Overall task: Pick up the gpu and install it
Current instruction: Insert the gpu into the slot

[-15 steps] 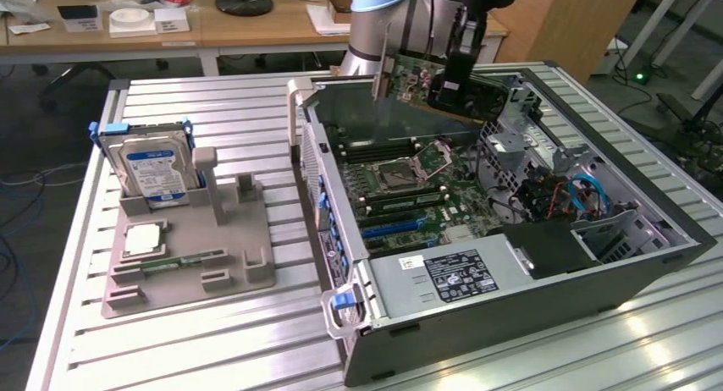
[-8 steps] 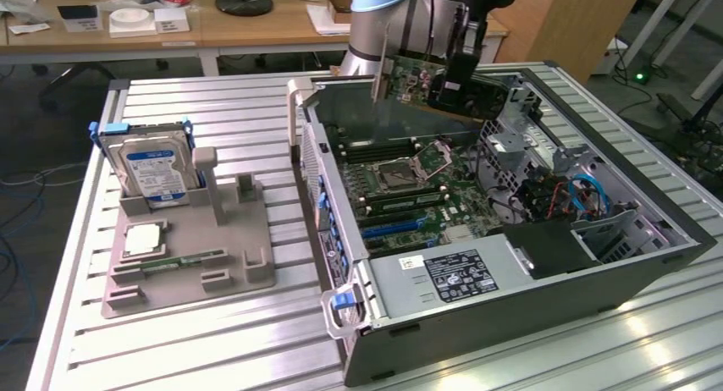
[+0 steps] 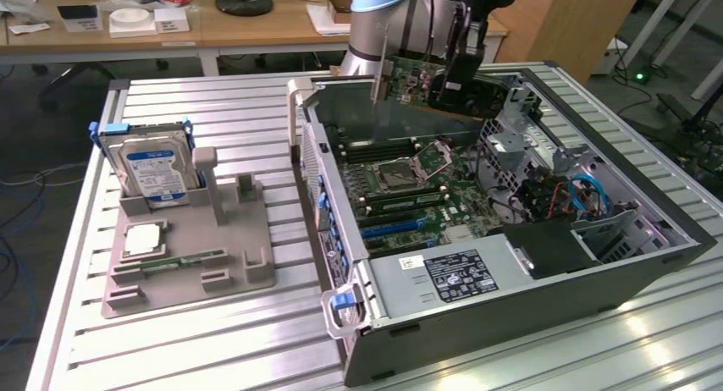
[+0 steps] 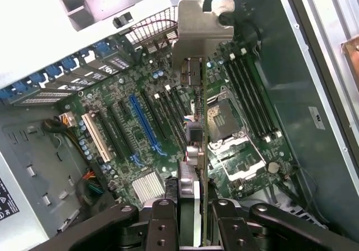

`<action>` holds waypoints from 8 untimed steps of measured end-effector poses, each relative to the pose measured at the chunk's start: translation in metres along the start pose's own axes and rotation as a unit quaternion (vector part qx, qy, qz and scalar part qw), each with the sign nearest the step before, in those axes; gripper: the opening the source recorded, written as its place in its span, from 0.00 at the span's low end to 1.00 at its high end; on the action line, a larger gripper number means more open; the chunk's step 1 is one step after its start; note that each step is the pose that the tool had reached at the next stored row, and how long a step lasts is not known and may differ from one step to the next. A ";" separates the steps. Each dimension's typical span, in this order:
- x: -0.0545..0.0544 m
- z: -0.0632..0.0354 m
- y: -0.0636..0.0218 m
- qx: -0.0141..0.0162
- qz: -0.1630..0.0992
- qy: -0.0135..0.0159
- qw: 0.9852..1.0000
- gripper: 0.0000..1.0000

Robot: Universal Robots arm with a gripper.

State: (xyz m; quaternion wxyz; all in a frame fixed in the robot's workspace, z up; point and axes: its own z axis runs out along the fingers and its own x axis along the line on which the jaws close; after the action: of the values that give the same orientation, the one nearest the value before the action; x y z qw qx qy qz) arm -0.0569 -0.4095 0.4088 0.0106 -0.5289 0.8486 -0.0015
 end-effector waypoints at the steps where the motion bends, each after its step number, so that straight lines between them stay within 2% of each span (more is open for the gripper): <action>1: 0.000 0.0000 0.0000 0.000 -0.003 0.000 1.000 0.28; 8: 0.000 0.0001 -0.0003 0.000 -0.026 0.000 1.000 0.28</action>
State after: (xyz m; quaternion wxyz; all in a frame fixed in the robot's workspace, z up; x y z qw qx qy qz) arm -0.0564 -0.4094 0.4088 0.0107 -0.5504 0.8348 -0.0012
